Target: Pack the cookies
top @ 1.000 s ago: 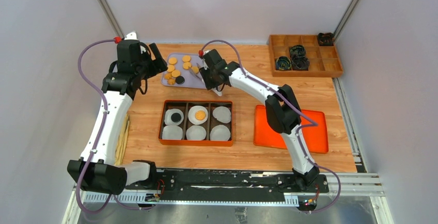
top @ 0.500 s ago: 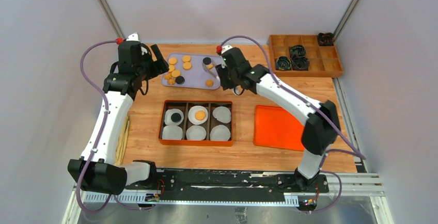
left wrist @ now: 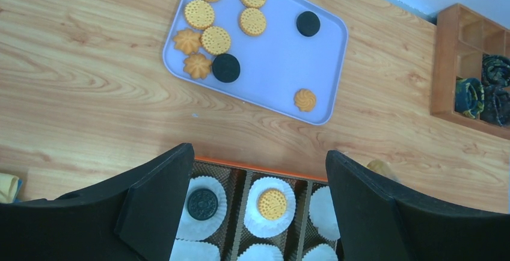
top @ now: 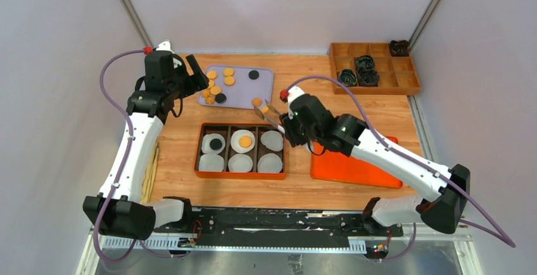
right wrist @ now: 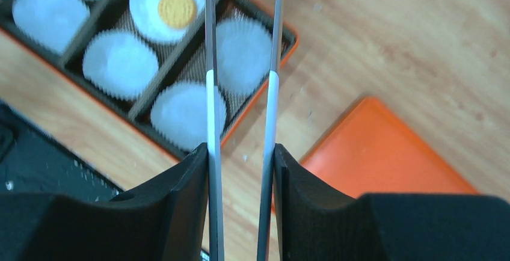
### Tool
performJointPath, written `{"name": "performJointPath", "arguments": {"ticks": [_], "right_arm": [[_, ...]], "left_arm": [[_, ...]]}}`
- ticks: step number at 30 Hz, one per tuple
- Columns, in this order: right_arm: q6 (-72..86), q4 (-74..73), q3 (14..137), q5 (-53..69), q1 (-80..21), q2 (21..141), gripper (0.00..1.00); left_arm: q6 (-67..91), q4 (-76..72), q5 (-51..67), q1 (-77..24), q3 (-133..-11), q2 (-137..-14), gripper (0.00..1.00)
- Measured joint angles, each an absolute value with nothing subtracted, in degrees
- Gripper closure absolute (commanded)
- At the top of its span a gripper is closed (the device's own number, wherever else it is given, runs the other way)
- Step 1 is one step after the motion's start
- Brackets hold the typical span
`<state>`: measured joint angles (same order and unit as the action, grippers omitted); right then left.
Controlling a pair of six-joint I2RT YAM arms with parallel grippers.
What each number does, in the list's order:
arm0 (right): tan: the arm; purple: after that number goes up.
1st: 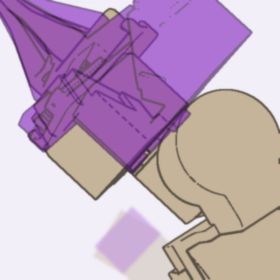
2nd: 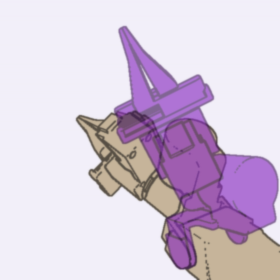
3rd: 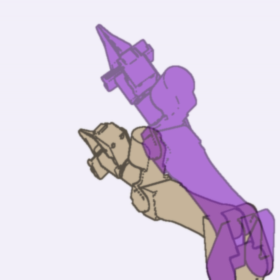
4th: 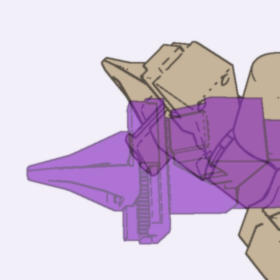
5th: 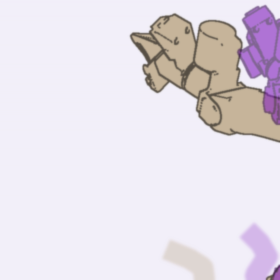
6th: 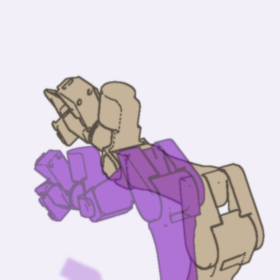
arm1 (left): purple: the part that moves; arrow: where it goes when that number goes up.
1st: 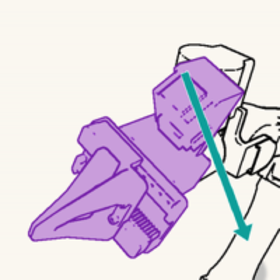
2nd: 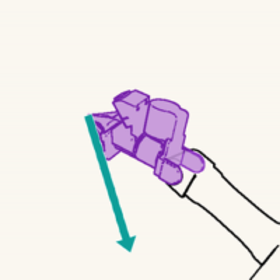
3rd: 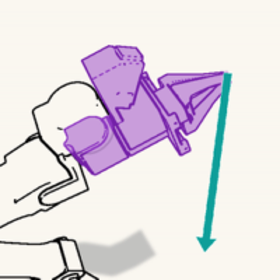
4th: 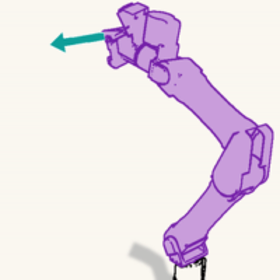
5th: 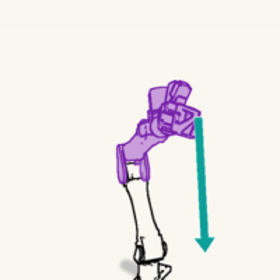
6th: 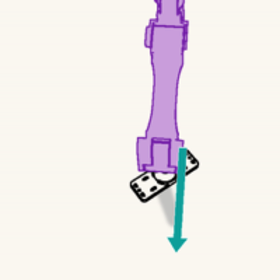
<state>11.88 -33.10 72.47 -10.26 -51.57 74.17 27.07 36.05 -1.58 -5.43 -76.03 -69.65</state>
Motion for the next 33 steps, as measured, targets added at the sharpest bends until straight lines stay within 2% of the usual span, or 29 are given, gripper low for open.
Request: {"name": "performJointPath", "arguments": {"ticks": [14,17,19,24,27,31,33], "right_arm": [[21.76,-43.4,64.45,-13.13,-60.99,69.49,0.92],[23.05,-44.36,63.53,-13.3,-61.82,68.99,0.83],[23.59,-44.82,63.02,-13.52,-61.91,68.99,0.81],[24.53,-44.73,62.81,-14.39,-62.02,69.01,0.89],[24.49,-44.53,62.81,-15.11,-62.02,69.14,0.9],[24.18,-43.88,62.83,-16.27,-62.13,70.22,0.83],[24.05,-43.31,62.83,-16.64,-62.13,71.18,0.75]], "left_arm": [[27.92,35.97,-0.49,-5.43,-75.88,-69.34,0.14],[28.03,35.86,-0.23,-5.43,-75.4,-68.82,0.14],[28.12,35.81,-0.14,-5.43,-75.35,-68.69,0.14],[28.12,35.77,-0.12,-5.43,-75.35,-68.42,0.14],[28.12,35.77,-0.12,-5.43,-75.35,-68.36,0.14],[28.12,35.75,-0.14,-5.43,-75.35,-68.36,0.14],[28.12,35.75,-0.14,-5.43,-75.35,-68.36,0.14]]}}
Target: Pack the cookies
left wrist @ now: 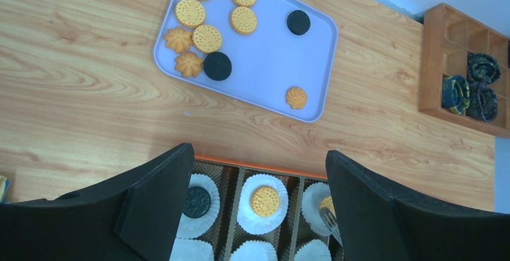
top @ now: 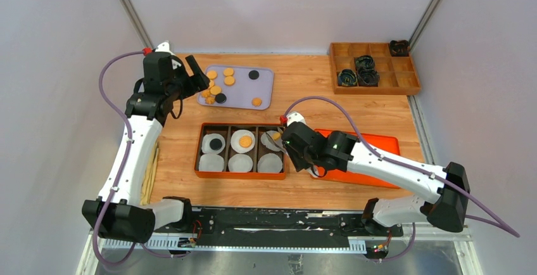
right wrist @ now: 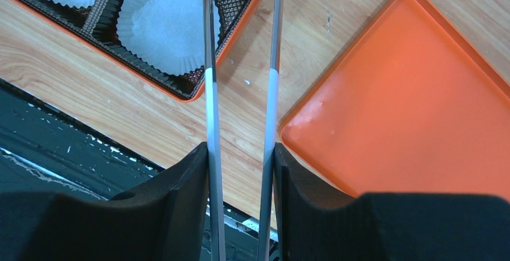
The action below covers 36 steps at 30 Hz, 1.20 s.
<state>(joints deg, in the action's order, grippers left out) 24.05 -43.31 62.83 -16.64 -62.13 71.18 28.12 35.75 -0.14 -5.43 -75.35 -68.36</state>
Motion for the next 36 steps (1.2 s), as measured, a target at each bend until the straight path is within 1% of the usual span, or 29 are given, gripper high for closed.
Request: {"name": "performJointPath", "arguments": {"ticks": [2,3,5,6,9,11,15,21,28,33,36], "right_arm": [[23.99,-42.98,62.83,-16.71,-62.13,72.18,0.65],[23.99,-42.87,62.85,-16.69,-62.13,72.49,0.62],[23.99,-42.7,62.85,-16.56,-62.13,72.84,0.6],[23.99,-42.65,62.83,-16.51,-62.13,72.86,0.57],[24.01,-42.46,62.83,-16.49,-62.13,72.84,0.55],[24.03,-42.44,62.83,-16.49,-62.13,72.79,0.52],[24.27,-42.44,62.81,-16.51,-62.13,72.66,0.51],[24.69,-42.19,61.76,-16.56,-62.13,71.83,0.56],[24.45,-41.76,61.19,-17.15,-62.13,68.66,0.56],[22.09,-40.07,63.7,-19.7,-62.13,67.99,0.56],[19.57,-37.71,66.41,-21.34,-62.11,69.73,0.57]], "left_arm": [[28.12,35.75,-0.14,-5.43,-75.35,-68.36,0.14],[28.1,35.75,-0.14,-5.43,-75.35,-68.36,0.13],[28.12,35.75,-0.14,-5.43,-75.35,-68.36,0.13],[28.1,35.75,-0.14,-5.43,-75.35,-68.36,0.13],[28.1,35.73,-0.14,-5.43,-75.35,-68.36,0.13],[28.12,35.7,-0.05,-5.43,-75.35,-68.36,0.13],[28.1,35.64,0.78,-5.43,-75.35,-68.36,0.12],[28.12,35.55,1.63,-5.43,-75.35,-68.36,0.12],[28.14,34.76,1.98,-5.43,-75.35,-68.12,0.12],[28.16,34.61,1.98,-5.43,-75.35,-67.64,0.12],[28.32,34.52,1.96,-5.43,-75.35,-67.66,0.12]]}}
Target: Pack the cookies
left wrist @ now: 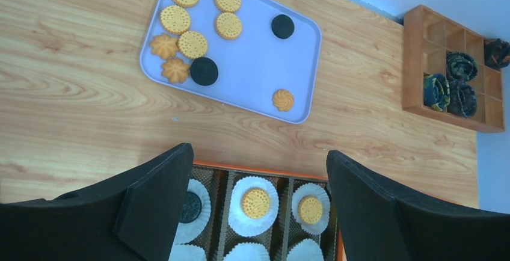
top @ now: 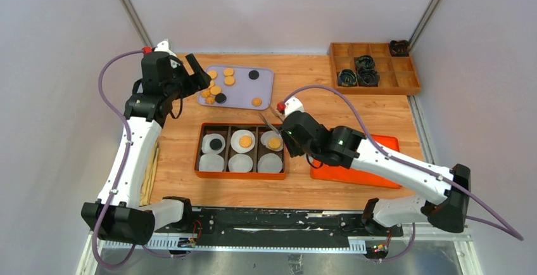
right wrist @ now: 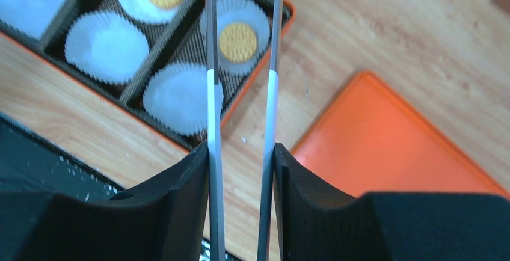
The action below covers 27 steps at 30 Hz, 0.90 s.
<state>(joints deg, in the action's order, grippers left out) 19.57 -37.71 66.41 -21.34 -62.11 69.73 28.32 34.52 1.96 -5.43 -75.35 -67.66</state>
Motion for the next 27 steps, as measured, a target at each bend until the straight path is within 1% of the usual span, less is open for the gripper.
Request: {"name": "performJointPath", "arguments": {"ticks": [6,13,19,27], "right_arm": [[13.91,-31.35,75.81,-22.48,-61.39,81.45,0.58],[9.3,-25.69,85.3,-19.9,-58.67,96.12,0.58],[7.94,-24.25,91.24,-14.7,-54.3,103.81,0.58],[7.49,-24.18,100.18,-7.46,-49.95,113.01,0.56]], "left_arm": [[28.32,34.28,1.89,-5.43,-75.35,-67.77,0.12],[28.03,34.3,1.28,-5.43,-75.37,-67.88,0.12],[27.57,34.37,0.56,-5.43,-75.48,-67.88,0.12],[26.37,35.51,-4.25,-5.43,-76.18,-67.29,0.11]]}}
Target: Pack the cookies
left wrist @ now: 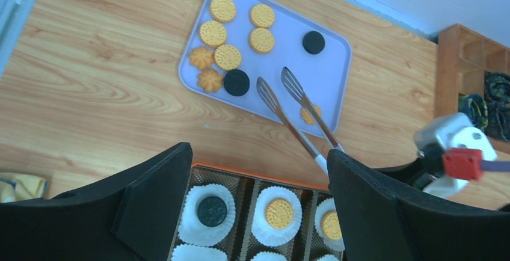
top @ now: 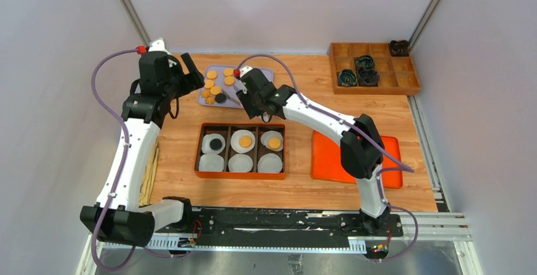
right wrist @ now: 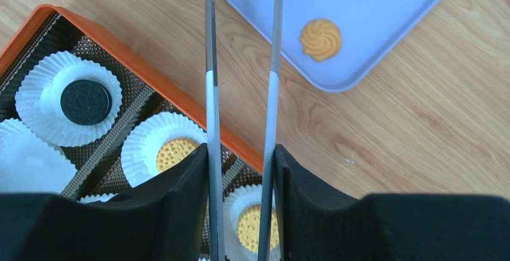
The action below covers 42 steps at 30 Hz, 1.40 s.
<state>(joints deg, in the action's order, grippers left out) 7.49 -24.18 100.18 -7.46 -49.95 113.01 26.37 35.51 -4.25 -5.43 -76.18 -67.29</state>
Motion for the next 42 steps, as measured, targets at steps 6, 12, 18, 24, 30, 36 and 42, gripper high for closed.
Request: {"name": "performJointPath", "arguments": {"ticks": [6,12,18,24,30,36,42], "right_arm": [[7.42,-24.86,103.68,-3.79,-49.76,118.43,0.55],[7.42,-25.06,103.72,-2.31,-49.78,120.73,0.54],[7.42,-25.52,107.33,-1.72,-49.78,123.26,0.54],[7.46,-26.57,111.77,-1.54,-49.78,126.3,0.57],[7.68,-27.75,113.21,-2.02,-49.78,127.94,0.78],[7.66,-28.12,113.21,-4.67,-49.78,128.01,0.99],[6.87,-27.64,110.13,-7.73,-49.74,124.55,1.0]], "left_arm": [[25.3,36.14,-6.7,-5.43,-76.73,-65.63,0.11],[24.95,36.23,-7.14,-5.43,-76.73,-65.39,0.11],[24.71,36.27,-7.16,-5.43,-76.73,-65.41,0.11],[24.56,36.32,-7.31,-5.43,-76.73,-65.39,0.11],[24.38,36.32,-7.53,-5.43,-76.73,-65.41,0.11],[24.38,36.32,-7.51,-5.43,-76.73,-65.41,0.11],[24.36,36.34,-7.51,-5.43,-76.73,-65.39,0.11]]}}
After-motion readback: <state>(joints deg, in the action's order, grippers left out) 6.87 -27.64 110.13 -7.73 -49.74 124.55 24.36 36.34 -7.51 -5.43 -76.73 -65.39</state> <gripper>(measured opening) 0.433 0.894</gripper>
